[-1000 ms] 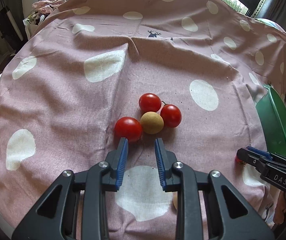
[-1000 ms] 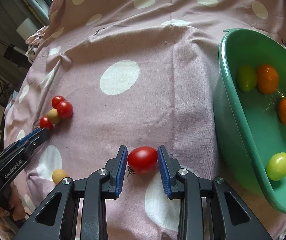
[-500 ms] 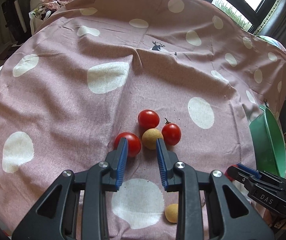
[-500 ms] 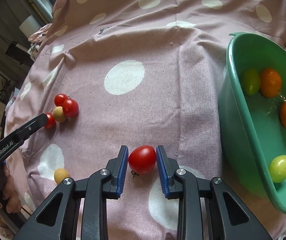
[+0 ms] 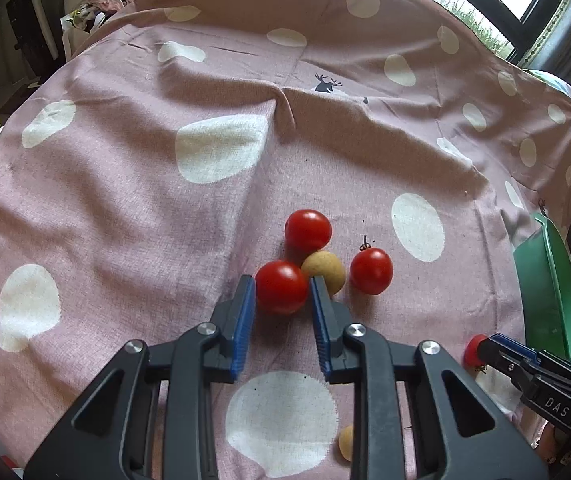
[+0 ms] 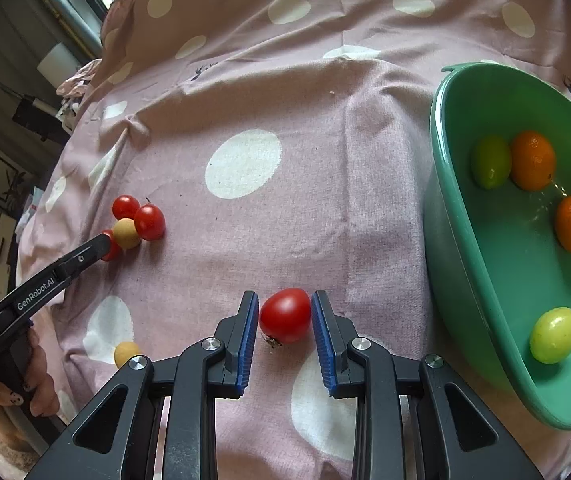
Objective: Organize fruits
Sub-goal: 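Close the right gripper on a red cherry tomato while the left gripper grasps another tomato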
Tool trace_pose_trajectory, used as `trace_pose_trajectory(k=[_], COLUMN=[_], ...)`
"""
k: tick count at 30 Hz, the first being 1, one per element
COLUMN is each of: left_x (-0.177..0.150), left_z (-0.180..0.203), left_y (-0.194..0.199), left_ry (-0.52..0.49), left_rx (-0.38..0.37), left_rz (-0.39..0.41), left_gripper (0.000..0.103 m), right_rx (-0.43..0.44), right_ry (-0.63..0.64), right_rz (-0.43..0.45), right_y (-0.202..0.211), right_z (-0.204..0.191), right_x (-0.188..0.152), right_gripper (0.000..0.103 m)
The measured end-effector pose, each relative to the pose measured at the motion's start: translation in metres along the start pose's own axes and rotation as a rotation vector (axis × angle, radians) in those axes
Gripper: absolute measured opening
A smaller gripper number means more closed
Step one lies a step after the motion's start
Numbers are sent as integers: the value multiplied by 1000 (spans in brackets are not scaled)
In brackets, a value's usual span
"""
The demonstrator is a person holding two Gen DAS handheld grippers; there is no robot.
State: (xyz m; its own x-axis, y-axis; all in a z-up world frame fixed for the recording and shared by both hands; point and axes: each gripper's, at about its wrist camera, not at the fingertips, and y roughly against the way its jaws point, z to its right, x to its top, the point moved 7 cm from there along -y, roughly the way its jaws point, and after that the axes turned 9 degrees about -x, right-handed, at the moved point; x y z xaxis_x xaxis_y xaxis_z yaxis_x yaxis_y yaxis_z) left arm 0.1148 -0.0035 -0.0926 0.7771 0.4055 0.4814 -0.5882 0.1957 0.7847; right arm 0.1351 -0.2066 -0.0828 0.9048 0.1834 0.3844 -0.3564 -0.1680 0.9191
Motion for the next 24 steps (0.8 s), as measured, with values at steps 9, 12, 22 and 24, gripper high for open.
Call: trace_pose_trajectory(k=[9, 12, 22, 24], left_x=[11, 12, 9, 11], left_z=[-3, -2, 22, 28], left_y=[-8, -10, 18, 30], left_ry=[57, 45, -40, -50], left_rx=[-41, -36, -44, -61], left_rz=[14, 26, 95, 118], left_gripper=[28, 28, 27, 27], right_rx=[12, 13, 37, 45], right_ry=[-12, -16, -33, -35], right_rz=[1, 0, 22, 25], right_y=[1, 0, 8, 9], right_z=[1, 3, 7, 7], right_x=[2, 2, 5, 6], right_gripper=[30, 30, 30, 30])
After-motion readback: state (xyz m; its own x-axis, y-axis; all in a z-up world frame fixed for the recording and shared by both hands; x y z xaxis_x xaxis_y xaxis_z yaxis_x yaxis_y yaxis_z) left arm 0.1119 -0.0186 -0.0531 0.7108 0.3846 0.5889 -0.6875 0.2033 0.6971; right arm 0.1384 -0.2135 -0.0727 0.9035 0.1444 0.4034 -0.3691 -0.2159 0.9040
